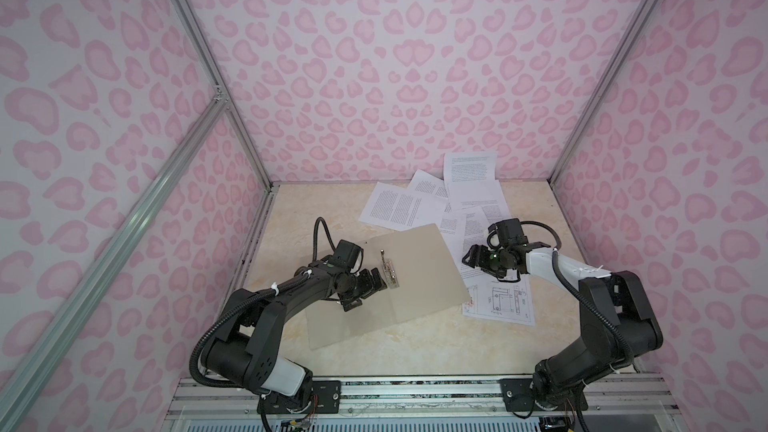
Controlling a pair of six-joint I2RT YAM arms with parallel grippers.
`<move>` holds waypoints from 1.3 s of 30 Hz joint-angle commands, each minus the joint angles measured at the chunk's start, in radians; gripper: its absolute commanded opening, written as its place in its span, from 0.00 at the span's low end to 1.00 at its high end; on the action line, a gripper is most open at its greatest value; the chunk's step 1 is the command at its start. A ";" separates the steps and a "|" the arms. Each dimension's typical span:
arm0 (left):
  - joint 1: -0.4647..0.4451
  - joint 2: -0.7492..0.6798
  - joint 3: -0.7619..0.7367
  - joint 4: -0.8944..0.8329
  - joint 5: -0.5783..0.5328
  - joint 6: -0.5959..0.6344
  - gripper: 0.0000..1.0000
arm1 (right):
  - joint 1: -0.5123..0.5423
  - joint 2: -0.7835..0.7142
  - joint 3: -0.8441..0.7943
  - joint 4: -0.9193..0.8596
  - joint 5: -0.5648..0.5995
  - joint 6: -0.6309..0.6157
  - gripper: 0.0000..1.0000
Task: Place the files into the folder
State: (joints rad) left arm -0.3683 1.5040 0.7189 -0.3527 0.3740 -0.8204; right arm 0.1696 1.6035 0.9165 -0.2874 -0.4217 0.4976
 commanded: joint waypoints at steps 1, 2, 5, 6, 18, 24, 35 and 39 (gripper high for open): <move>0.068 -0.001 -0.055 -0.207 -0.172 0.027 0.98 | -0.034 0.032 0.051 0.038 -0.010 0.011 0.77; 0.095 -0.012 -0.055 -0.221 -0.173 0.037 0.98 | -0.042 0.050 0.071 0.061 -0.016 0.015 0.77; 0.159 -0.027 -0.037 -0.250 -0.170 0.074 0.97 | -0.055 0.124 0.151 0.091 -0.031 0.000 0.75; 0.178 -0.024 -0.022 -0.255 -0.163 0.089 0.98 | -0.058 0.160 0.183 0.103 -0.049 -0.010 0.74; 0.163 -0.190 0.196 -0.359 -0.190 0.140 0.97 | -0.059 0.477 0.549 -0.002 -0.049 -0.140 0.73; -0.054 -0.079 0.430 -0.299 -0.135 0.211 0.98 | -0.064 0.611 0.720 -0.040 -0.069 -0.165 0.72; -0.225 0.418 0.818 -0.164 0.041 0.149 0.98 | -0.068 0.735 0.827 -0.047 -0.197 -0.151 0.70; -0.231 0.576 0.927 -0.112 0.092 0.128 0.98 | -0.074 0.718 0.769 0.029 -0.282 -0.107 0.69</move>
State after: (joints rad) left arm -0.5953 2.0167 1.5925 -0.5278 0.4046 -0.6666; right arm 0.0952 2.3192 1.7237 -0.2749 -0.6224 0.3504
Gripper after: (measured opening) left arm 0.976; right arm 0.683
